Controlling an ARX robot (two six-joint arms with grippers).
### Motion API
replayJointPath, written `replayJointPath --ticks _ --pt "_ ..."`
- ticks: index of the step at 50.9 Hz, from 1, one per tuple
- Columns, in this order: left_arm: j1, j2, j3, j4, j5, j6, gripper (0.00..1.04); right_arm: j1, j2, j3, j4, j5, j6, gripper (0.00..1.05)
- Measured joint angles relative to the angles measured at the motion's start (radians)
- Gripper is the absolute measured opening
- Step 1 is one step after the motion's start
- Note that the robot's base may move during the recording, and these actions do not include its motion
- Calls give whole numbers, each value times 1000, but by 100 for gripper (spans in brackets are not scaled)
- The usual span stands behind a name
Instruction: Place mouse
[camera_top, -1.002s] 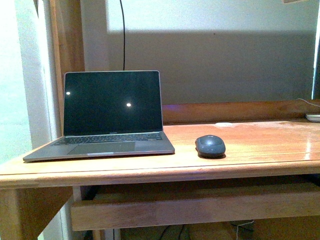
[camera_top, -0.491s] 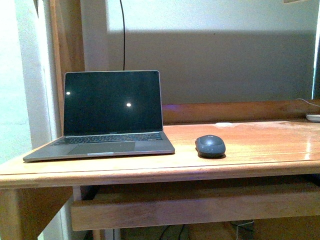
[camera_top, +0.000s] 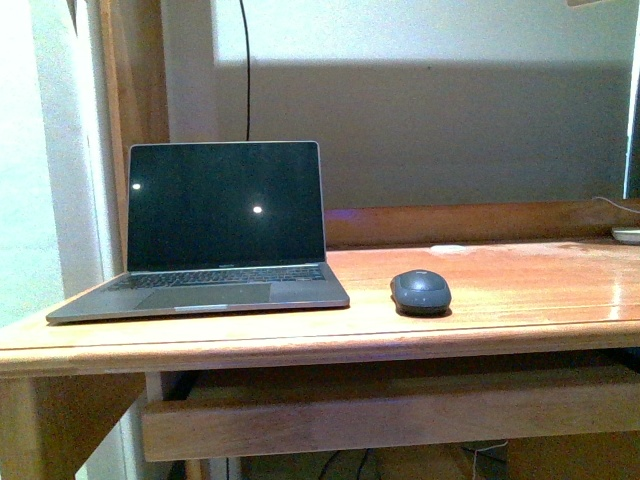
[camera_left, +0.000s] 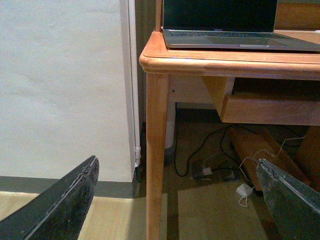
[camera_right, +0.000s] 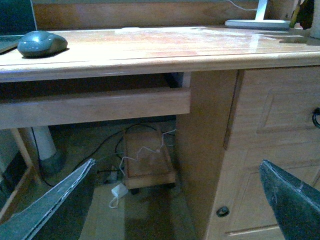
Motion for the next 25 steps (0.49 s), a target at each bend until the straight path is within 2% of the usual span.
replayJointPath --ticks 25 --pt "0 0 0 0 0 0 97 0 0 0 0 0 0 97"
